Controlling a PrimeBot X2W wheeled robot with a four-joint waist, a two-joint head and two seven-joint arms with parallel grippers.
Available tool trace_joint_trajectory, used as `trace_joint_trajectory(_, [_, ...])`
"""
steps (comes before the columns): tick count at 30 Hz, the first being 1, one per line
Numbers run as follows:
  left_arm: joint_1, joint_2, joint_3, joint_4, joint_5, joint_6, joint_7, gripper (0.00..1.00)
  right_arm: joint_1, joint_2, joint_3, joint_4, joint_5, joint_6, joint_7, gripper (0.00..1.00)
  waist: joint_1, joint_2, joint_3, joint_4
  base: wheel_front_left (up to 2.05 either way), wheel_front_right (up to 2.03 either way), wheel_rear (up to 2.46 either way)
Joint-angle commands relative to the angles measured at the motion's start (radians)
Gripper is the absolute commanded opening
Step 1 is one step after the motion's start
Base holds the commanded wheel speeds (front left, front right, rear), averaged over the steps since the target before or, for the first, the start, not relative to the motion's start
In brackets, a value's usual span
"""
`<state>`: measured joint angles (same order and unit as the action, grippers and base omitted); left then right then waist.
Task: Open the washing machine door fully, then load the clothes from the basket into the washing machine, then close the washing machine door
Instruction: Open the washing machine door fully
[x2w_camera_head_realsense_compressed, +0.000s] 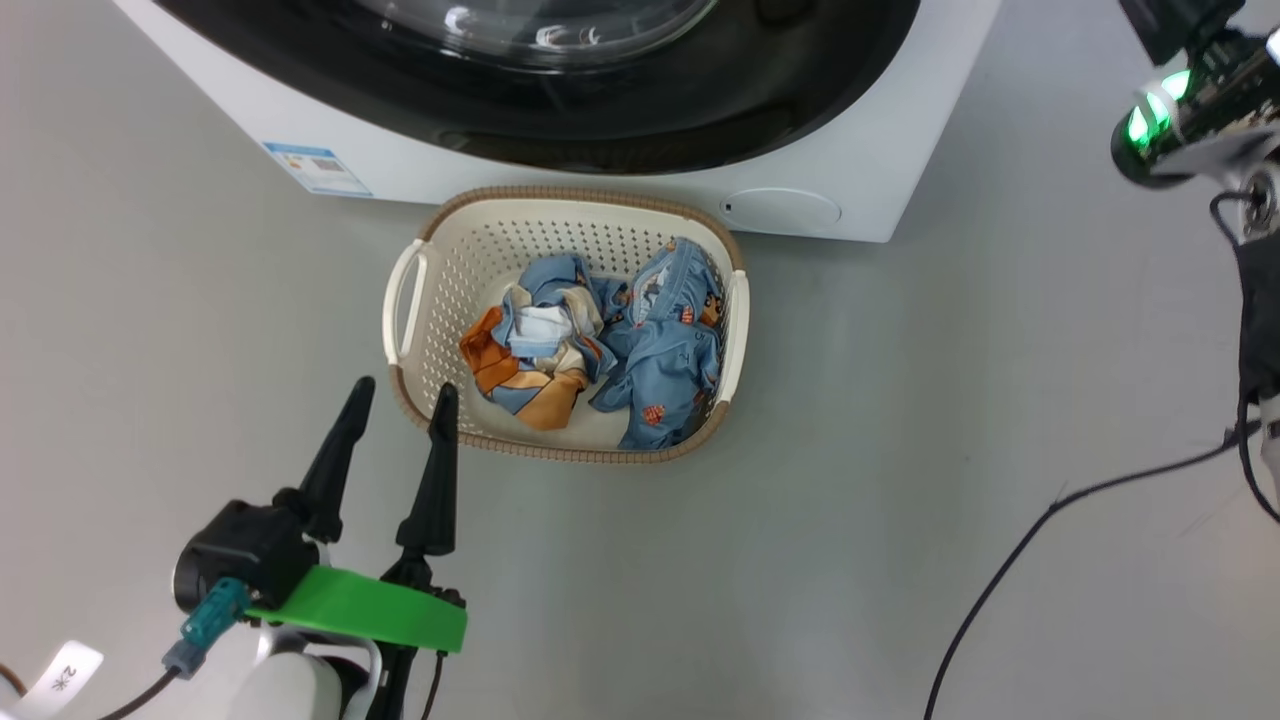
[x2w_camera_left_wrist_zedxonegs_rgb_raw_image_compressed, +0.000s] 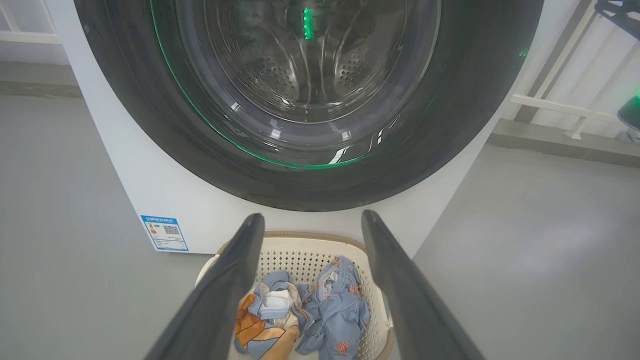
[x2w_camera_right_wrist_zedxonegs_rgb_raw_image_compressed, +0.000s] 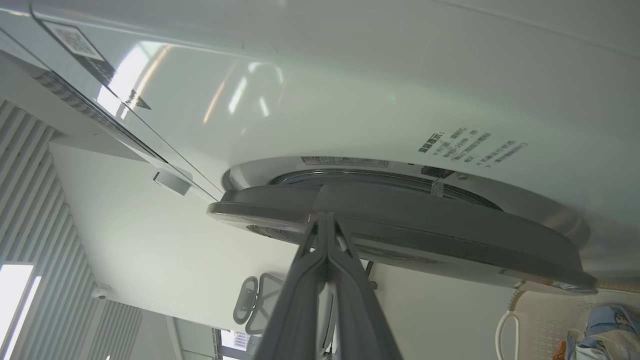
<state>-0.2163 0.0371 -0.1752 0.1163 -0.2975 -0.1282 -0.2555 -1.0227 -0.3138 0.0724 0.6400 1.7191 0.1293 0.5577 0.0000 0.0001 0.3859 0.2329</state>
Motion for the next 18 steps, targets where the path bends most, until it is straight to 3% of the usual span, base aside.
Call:
trace_joint_trajectory(1, [-0.029, 0.013, 0.022, -0.031, -0.015, -0.003, -0.006, 1.00, -0.040, 0.004, 0.010, -0.015, 0.003, 0.001, 0.014, 0.00, 0.0000, -0.0001, 0.019, 0.012, 0.00, 0.00, 0.00])
trace_joint_trajectory(18, [-0.059, 0.013, -0.030, -0.048, -0.044, -0.003, -0.006, 1.00, -0.207, -0.002, 0.032, 0.072, -0.060, 0.001, 0.075, 0.00, 0.0000, -0.0001, 0.085, 0.073, 0.00, 0.00, 0.00])
